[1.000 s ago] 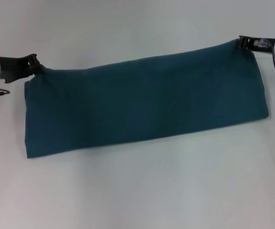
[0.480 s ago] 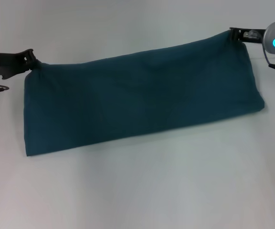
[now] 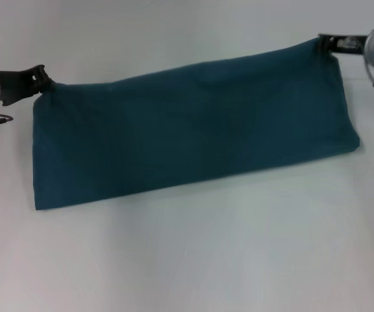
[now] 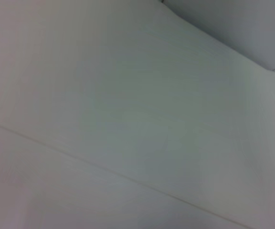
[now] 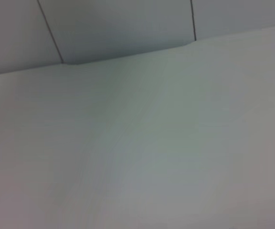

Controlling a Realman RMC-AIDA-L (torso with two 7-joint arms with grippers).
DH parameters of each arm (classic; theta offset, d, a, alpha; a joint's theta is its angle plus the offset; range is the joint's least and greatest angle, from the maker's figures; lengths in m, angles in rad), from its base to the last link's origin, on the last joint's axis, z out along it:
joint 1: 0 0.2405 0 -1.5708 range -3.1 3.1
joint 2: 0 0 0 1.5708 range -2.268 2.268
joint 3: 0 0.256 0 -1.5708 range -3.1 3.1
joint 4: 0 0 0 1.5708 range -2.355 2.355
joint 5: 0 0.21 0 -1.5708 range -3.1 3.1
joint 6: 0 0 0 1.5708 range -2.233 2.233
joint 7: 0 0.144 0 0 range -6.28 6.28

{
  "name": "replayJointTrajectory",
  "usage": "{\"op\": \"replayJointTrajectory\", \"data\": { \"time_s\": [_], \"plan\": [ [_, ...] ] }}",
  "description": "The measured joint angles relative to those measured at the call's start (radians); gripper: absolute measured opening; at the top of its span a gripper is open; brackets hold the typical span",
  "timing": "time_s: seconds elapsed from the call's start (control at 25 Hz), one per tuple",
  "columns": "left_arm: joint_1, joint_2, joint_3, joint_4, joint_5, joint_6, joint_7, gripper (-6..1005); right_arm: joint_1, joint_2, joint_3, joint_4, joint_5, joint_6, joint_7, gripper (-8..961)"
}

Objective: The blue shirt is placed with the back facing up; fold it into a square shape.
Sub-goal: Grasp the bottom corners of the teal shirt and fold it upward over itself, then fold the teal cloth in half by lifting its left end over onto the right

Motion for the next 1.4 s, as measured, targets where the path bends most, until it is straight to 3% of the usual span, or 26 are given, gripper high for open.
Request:
{"op": "replayJointTrajectory", "data": {
  "time_s": [0.2,0.44,0.52,0.72,0.8,0.92,1.16,1.24,1.4],
  "plan": [
    [0.000,-0.003,-0.011,-0.003,-0.003,-0.038,-0.030,81,0.013,-0.071,0.004,0.011,-0.005,-0.072,0.050,138],
    [0.018,-0.011,-0.013,0.019,-0.032,-0.036,-0.051,291,-0.012,-0.121,0.016,-0.055,-0.002,-0.189,0.087,360],
    [0.035,-0.013,-0.012,0.036,-0.051,-0.002,-0.045,357,-0.048,-0.119,0.041,-0.106,0.012,-0.277,0.087,405],
    [0.153,-0.038,-0.012,0.144,-0.245,0.170,0.027,520,-0.225,-0.082,0.135,-0.267,0.206,-0.611,0.005,520],
    [0.252,-0.041,-0.016,0.172,-0.453,0.318,0.086,581,-0.298,-0.080,0.165,-0.278,0.318,-0.738,-0.041,565],
    [0.311,-0.041,-0.048,0.171,-0.547,0.422,0.101,672,-0.402,-0.085,0.203,-0.256,0.437,-0.898,-0.092,682],
    [0.415,-0.046,-0.250,0.103,-0.562,0.715,0.065,850,-0.534,-0.080,0.288,-0.199,0.501,-1.112,-0.175,930],
    [0.446,-0.052,-0.282,0.092,-0.547,0.759,0.032,909,-0.559,-0.085,0.294,-0.192,0.497,-1.139,-0.182,930],
    [0.489,-0.073,-0.289,0.088,-0.511,0.764,-0.029,909,-0.569,-0.104,0.295,-0.191,0.471,-1.149,-0.182,930]
  ]
}}
